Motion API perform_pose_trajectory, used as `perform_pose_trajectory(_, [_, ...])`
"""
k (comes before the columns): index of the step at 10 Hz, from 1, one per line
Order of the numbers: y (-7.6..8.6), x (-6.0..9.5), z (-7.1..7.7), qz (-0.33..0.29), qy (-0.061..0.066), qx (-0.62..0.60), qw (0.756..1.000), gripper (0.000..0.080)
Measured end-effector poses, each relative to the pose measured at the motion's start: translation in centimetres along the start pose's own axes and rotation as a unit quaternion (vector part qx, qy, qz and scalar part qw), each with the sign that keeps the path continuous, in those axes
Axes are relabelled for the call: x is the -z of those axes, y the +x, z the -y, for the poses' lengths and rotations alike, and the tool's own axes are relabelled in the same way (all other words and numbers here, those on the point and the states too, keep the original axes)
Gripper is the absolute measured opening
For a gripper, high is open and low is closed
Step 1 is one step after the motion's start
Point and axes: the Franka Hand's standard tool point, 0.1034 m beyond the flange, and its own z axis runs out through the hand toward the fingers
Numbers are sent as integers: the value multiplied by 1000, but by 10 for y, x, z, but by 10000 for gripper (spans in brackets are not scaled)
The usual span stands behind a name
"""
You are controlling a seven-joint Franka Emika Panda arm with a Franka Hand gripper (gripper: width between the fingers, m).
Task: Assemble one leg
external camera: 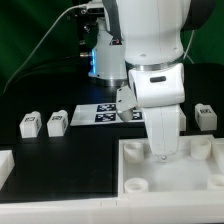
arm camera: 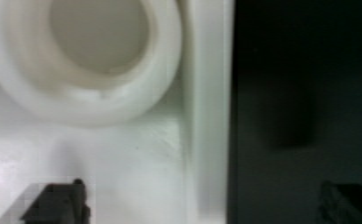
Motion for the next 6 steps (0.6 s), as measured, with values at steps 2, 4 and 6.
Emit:
perform_pose_trajectory(2, [0, 1, 0, 0, -1, -4, 1000, 649])
perform_pose_trajectory(4, [7, 18, 2, 2, -12, -77, 997, 649])
perform_pose_trajectory(6, [31, 32, 9, 0, -18, -174, 985, 649])
